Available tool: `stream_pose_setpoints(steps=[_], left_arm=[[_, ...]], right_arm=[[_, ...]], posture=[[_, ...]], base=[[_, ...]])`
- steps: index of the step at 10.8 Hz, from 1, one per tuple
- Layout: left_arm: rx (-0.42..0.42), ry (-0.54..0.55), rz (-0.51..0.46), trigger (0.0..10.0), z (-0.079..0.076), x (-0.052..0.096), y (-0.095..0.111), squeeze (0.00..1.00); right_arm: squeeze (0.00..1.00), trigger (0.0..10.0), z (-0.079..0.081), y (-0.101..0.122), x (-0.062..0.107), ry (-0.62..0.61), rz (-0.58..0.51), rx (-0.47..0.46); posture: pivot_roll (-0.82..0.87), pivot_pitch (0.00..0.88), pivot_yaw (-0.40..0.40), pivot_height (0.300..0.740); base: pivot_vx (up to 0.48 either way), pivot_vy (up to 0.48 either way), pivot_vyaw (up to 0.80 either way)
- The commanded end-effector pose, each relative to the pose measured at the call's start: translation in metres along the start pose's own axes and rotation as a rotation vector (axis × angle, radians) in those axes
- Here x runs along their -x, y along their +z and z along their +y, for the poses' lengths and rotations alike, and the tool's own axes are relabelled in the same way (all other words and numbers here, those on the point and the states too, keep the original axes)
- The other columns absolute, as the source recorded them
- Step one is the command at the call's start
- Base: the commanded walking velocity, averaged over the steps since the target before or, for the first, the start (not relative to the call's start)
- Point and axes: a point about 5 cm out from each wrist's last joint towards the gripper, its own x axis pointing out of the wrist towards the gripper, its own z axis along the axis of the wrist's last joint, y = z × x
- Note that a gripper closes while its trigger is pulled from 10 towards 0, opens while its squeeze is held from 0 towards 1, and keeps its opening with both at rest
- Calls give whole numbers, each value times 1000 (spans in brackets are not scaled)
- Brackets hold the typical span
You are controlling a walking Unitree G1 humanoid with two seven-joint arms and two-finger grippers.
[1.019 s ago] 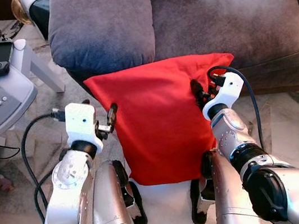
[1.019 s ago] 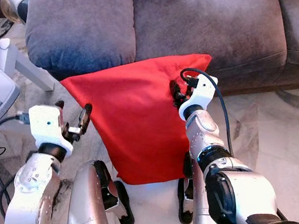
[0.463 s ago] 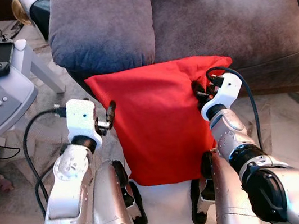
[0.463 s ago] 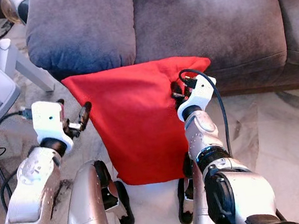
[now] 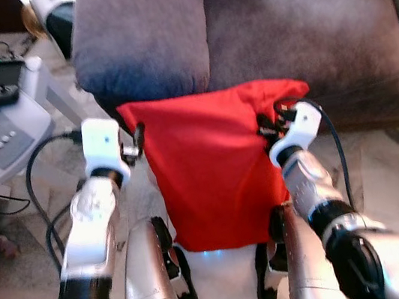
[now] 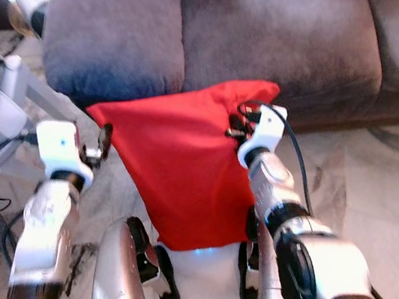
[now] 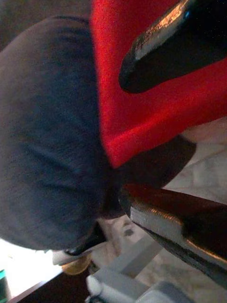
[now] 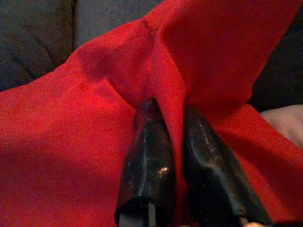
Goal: Move the pillow to the sofa from floor
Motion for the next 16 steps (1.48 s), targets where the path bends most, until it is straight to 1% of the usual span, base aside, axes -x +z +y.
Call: stream_pose_setpoints(steps=[1,2,3,4,5,7,8,9,10,11,12,13,14,15,16], left_arm=[[0,35,25,10000,8,1,-9,0],[11,48,53,10000,11,-3,-13,0],[46,58,62,10000,13,-4,-15,0],[67,72,67,10000,16,-6,-17,0],[162,89,113,10000,17,-10,-26,0],[273,121,244,10000,15,-6,-52,0],[308,136,290,10000,15,-3,-61,0],[309,136,366,10000,13,0,-75,0],[309,120,375,10000,10,0,-77,0],[328,112,385,10000,7,1,-80,0],[347,107,391,10000,7,3,-83,0],[303,80,370,10000,5,5,-84,0],[221,63,296,10000,2,9,-82,0],[178,37,191,10000,-4,17,-76,0],[154,52,170,10000,-5,22,-77,0]], right_arm=[[0,0,-5,-9,8,26,11,15],[0,0,-13,-19,18,30,17,12],[0,0,-21,-27,28,13,20,-3],[0,0,-26,-32,34,1,24,-15],[0,0,-31,-39,42,-14,37,-17],[0,0,-33,-43,46,-20,49,-32],[0,0,-32,-43,46,-15,50,-34],[0,0,-31,-43,47,-17,59,-35],[0,275,-33,-46,47,-33,83,-26],[0,10000,-35,-51,49,-62,108,-13],[0,10000,-38,-50,50,-84,101,6],[0,10000,-40,-46,50,-101,87,54],[0,10000,-41,-39,51,-109,37,113],[0,10000,-43,-30,54,-132,-41,146],[0,10000,-45,-29,57,-144,-56,144]], posture=[[150,215,8,568],[144,195,11,568],[132,177,14,568],[126,170,17,568],[118,154,20,568],[111,132,19,568],[113,125,16,568],[110,116,14,568],[106,115,11,568],[109,106,11,568],[102,97,17,568],[97,87,22,568],[90,83,25,568],[85,76,26,568],[85,67,29,568]], base=[[0,0,0],[0,0,0],[0,0,0],[0,0,0],[0,0,0],[0,0,0],[0,0,0],[0,0,0],[0,0,0],[0,0,0],[0,0,0],[0,0,0],[0,0,0],[0,0,0],[0,0,0]])
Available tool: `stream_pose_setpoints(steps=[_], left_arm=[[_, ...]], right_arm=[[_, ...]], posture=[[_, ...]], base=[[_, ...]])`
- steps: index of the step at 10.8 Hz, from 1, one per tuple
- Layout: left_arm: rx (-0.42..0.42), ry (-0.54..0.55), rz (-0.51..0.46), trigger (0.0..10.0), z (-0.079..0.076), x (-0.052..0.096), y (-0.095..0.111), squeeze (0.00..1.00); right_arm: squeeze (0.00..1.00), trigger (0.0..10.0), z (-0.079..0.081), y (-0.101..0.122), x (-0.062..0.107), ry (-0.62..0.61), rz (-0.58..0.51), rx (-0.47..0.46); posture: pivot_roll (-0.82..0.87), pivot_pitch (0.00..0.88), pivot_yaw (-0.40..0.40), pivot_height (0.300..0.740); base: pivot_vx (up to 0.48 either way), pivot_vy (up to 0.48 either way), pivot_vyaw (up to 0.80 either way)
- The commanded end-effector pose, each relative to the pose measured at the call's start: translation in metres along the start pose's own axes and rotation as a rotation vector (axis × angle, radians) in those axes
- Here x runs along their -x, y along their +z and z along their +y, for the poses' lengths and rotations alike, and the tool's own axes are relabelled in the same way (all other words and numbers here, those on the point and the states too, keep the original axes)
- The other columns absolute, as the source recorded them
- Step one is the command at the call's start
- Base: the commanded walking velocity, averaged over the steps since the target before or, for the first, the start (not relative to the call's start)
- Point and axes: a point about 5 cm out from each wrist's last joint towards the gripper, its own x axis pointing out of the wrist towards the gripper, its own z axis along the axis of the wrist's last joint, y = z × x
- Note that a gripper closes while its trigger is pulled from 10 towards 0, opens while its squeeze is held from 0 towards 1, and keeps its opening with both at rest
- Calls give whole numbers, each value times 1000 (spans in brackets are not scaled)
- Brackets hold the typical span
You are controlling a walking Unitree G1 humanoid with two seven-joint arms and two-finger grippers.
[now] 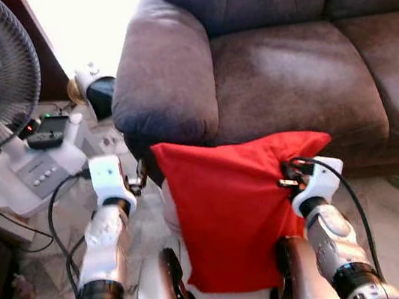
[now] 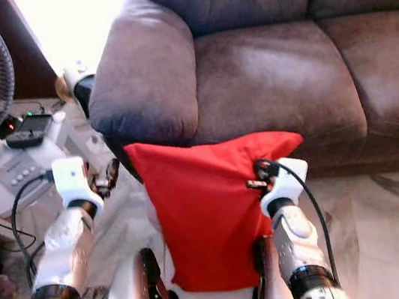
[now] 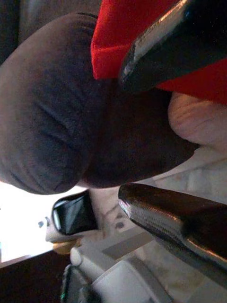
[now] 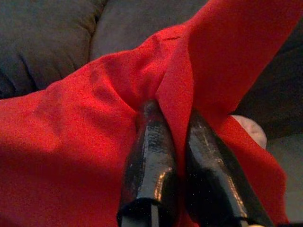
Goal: Move the pillow to the sofa from floor
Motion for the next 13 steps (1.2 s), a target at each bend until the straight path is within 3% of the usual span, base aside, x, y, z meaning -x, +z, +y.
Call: stream_pose_setpoints(steps=[1,5,13], left_arm=[[-46,-11,-43,10000,-2,2,5,0],[-27,-26,-52,10000,-11,3,0,0],[-30,-11,-47,10000,-8,2,-3,0]], right_arm=[[0,10000,1,23,-1,6,-133,70],[0,10000,7,14,5,20,-122,96],[0,10000,8,19,2,-1,-137,103]], posture=[[82,61,30,568],[76,57,29,568],[79,83,33,568]], base=[[0,0,0],[0,0,0],[0,0,0]])
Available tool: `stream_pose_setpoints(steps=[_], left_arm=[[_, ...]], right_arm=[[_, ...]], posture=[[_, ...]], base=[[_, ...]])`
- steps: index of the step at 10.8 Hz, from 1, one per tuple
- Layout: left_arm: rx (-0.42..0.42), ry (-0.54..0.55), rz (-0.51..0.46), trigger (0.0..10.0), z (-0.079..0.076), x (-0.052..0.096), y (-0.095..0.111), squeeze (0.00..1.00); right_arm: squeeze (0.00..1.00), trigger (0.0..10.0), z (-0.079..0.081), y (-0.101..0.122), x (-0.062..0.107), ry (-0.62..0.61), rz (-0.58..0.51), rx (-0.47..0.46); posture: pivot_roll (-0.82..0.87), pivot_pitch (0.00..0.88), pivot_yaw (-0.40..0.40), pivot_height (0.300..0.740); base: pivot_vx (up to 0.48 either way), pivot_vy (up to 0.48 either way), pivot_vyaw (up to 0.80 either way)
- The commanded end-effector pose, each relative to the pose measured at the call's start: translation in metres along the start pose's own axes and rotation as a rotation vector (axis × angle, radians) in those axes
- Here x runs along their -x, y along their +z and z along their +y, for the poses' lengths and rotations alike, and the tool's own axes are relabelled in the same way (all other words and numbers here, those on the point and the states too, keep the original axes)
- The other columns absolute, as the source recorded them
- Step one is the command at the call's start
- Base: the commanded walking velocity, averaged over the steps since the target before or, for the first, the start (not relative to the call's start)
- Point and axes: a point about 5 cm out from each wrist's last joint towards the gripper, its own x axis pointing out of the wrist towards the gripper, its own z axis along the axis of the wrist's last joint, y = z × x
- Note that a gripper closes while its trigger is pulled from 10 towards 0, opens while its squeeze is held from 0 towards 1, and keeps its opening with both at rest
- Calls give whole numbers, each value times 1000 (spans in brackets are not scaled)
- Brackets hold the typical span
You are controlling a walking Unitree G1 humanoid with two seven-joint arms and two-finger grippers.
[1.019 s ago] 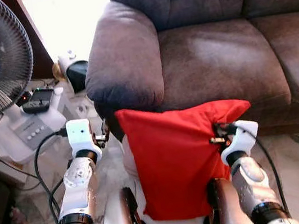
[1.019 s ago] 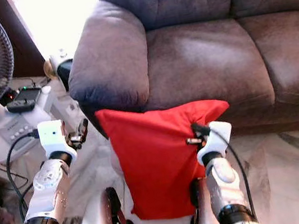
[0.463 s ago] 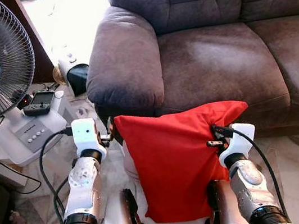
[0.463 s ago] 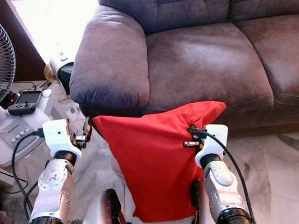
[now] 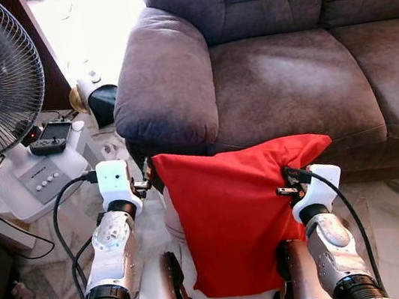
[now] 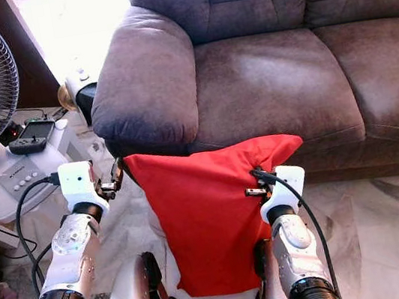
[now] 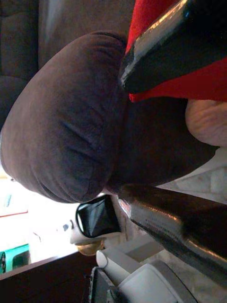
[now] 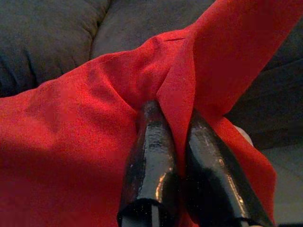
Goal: Move the pillow to the sofa from floor
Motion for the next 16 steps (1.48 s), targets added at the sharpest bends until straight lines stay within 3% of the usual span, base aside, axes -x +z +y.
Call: stream_pose_setpoints(steps=[1,4,10,16], left_arm=[[-7,11,3,10000,3,0,-1,0],[-6,15,9,10000,3,1,-3,0],[-4,20,8,10000,3,1,-4,0],[0,19,9,10000,3,1,-5,0]], right_arm=[[0,10000,4,26,-8,15,-124,17],[0,10000,4,27,-9,12,-125,12],[0,10000,5,26,-9,11,-117,9],[0,10000,8,25,-9,38,-112,7]], posture=[[78,88,33,568],[79,91,30,594],[79,92,28,693],[79,92,25,697]], base=[[0,0,0],[0,0,0],[0,0,0],[0,0,0]])
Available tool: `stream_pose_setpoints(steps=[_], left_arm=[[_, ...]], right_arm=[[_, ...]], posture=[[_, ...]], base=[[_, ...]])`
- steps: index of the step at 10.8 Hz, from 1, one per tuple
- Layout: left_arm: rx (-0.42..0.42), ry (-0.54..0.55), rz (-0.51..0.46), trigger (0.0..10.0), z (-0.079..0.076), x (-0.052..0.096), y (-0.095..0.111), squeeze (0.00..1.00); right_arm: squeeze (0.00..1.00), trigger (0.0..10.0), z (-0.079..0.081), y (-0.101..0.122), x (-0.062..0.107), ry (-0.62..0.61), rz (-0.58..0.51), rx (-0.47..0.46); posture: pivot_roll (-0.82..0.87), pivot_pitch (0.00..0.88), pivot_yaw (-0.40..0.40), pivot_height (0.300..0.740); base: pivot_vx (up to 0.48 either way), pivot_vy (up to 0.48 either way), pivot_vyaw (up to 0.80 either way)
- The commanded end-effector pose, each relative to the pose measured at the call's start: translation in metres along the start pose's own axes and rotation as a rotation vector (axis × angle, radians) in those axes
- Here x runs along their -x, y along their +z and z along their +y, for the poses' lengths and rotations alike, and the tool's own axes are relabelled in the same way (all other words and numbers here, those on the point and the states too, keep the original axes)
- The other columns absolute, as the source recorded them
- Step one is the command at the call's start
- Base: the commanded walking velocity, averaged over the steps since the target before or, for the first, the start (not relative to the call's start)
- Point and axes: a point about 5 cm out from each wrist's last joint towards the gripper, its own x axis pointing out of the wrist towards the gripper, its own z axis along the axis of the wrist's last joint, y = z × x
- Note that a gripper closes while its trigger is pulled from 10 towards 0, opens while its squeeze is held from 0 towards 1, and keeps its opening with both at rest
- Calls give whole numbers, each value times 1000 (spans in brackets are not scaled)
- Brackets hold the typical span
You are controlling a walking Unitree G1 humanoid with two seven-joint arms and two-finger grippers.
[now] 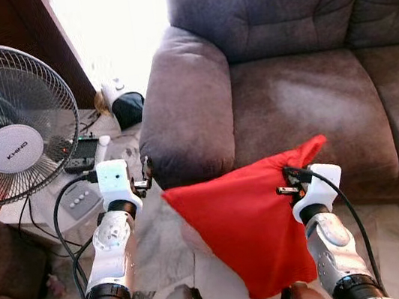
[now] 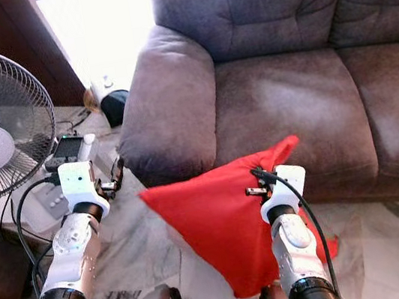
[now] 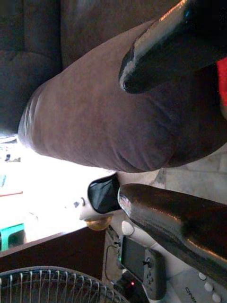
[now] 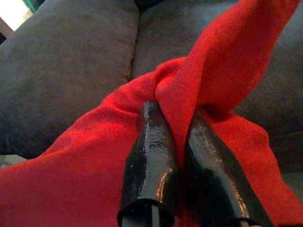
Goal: Move the pillow to the sofa from floor
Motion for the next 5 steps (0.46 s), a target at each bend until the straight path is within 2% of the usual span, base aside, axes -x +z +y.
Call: stream_pose_setpoints(steps=[1,3,5], left_arm=[[1,9,14,10000,2,2,-4,0],[3,7,14,10000,1,2,-4,0],[5,8,14,10000,1,1,-4,0]], right_arm=[[0,10000,8,25,-9,42,-114,15],[0,10000,7,28,-9,42,-128,19],[0,10000,6,29,-10,40,-131,21]], posture=[[77,89,24,697],[76,87,22,702],[76,87,21,728]], base=[[0,0,0],[0,0,0],[0,0,0]])
